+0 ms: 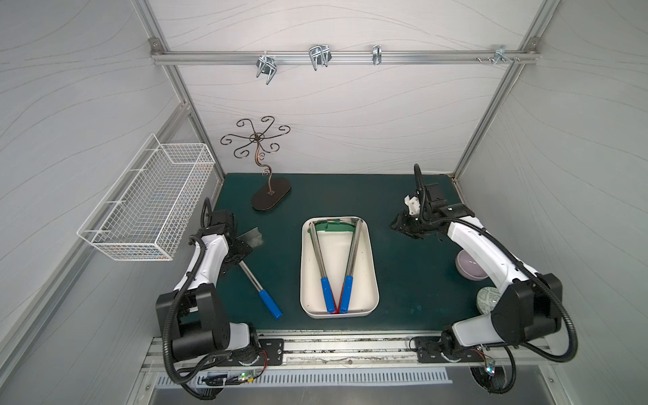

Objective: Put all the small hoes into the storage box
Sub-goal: Pick up the hoe from the center of the board.

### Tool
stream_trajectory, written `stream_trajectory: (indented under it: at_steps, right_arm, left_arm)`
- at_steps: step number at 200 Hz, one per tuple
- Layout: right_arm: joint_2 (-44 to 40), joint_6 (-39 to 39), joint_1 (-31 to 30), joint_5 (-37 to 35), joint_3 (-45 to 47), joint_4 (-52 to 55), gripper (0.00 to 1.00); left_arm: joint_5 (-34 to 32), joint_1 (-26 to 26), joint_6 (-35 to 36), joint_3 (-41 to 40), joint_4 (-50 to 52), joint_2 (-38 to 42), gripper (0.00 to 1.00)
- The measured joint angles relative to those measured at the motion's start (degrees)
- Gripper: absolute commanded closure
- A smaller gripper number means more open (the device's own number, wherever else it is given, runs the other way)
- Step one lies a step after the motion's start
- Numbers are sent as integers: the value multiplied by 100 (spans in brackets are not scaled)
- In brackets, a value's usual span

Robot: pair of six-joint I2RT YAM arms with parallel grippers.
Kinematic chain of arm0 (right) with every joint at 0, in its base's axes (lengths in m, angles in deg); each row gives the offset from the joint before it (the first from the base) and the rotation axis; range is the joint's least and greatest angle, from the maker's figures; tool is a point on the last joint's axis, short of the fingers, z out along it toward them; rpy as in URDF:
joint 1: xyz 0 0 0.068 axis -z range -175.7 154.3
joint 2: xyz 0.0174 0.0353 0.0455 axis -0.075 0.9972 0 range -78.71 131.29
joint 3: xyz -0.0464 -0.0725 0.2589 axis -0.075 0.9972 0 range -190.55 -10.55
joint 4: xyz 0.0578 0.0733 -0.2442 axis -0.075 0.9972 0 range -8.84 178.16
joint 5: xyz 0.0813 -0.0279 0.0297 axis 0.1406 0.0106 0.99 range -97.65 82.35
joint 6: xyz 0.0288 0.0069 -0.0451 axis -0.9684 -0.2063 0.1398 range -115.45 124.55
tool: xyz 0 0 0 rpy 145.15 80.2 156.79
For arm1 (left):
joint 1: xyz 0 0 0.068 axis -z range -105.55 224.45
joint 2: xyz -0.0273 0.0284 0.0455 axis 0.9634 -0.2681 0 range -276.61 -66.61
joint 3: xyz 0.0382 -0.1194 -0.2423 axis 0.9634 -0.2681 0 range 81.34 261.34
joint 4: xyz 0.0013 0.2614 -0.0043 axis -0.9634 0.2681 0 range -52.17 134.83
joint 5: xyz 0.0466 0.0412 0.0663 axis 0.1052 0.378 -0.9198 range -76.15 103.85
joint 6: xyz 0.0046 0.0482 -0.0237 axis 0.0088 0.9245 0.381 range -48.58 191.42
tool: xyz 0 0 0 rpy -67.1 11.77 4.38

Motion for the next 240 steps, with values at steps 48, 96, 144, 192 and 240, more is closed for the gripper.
stream_trajectory:
  at_steps: [48, 96, 144, 192, 240]
  right_arm:
    - [-7, 79, 33, 107, 66, -28, 60]
    - [-44, 164, 210, 199, 103, -94, 60]
    - [-50, 221, 326, 306, 225, -109, 60]
    - [-85, 271, 343, 389, 326, -111, 60]
    - [-125, 273, 343, 415, 358, -111, 60]
  left_arm:
    - [219, -157, -22, 87, -107, -616, 22]
    - [374, -262, -24, 422, -345, -1091, 35]
    - [529, -361, -35, 638, -522, -1718, 43]
    - [557, -463, 2, 1005, -577, -2197, 54]
    - [662, -466, 52, 1113, -702, -2500, 64]
